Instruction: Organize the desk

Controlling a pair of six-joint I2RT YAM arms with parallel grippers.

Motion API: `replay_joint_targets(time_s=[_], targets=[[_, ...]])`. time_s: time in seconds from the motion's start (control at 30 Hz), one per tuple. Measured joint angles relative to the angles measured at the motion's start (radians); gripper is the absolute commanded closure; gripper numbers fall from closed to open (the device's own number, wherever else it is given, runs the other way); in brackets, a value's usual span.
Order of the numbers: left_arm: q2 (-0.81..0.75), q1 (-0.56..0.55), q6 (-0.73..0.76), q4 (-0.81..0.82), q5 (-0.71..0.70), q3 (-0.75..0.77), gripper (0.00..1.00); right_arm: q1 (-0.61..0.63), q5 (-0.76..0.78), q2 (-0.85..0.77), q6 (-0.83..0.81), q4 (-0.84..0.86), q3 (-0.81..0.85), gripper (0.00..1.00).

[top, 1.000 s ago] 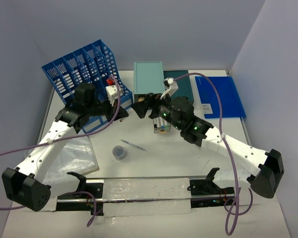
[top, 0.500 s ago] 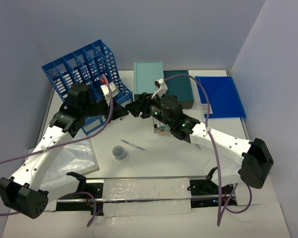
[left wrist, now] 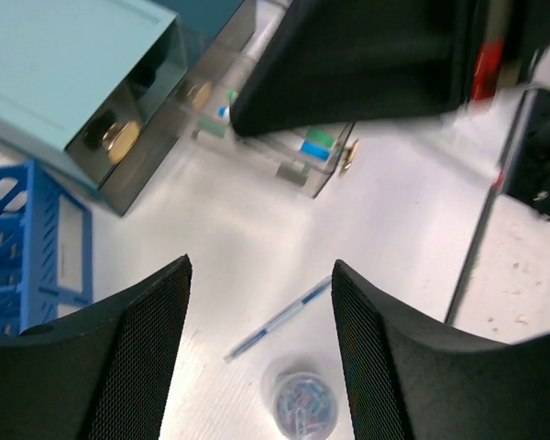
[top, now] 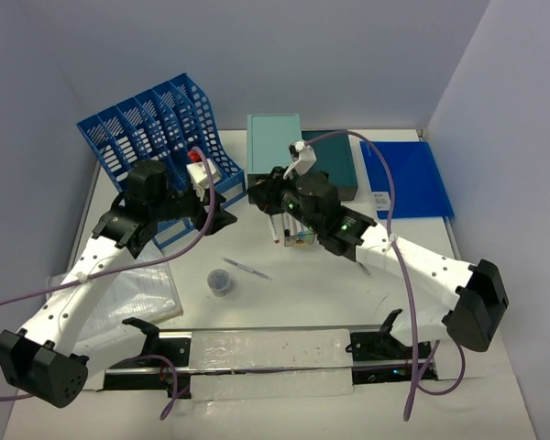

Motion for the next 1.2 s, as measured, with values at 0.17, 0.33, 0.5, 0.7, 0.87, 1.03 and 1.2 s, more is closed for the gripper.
replay_joint_targets(time_s=[0.17,0.33,0.5,0.7,0.87,1.03,1.2], targets=[[-0.035,0.0,0.046,-0.003,-0.106,-0.051,0.3,-0.044,0.146,-0.014,-0.111,-0.086,0.08,1.0],[-0.07,0.001,0.077,0.009,-0.237,-0.144,0.3,-0.108,0.259,0.002,-0.193,-0.055,0.081,1.0],[-0.082,0.005,0.096,0.008,-0.318,-0.206,0.3,-0.153,0.338,0.104,-0.25,0.011,0.081,1.0],[-0.131,0.01,0.109,0.01,-0.355,-0.242,0.3,-0.16,0.394,0.226,-0.296,0.082,0.035,0.92],[-0.141,0.014,0.116,0.013,-0.364,-0.243,0.3,-0.16,0.416,0.255,-0.305,0.114,-0.018,0.68],[-0.141,0.018,0.117,0.014,-0.364,-0.243,0.3,-0.16,0.409,0.253,-0.306,0.145,-0.093,0.35],[-0.137,0.02,0.117,0.013,-0.364,-0.243,0.3,-0.16,0.4,0.221,-0.301,0.108,-0.109,0.33]])
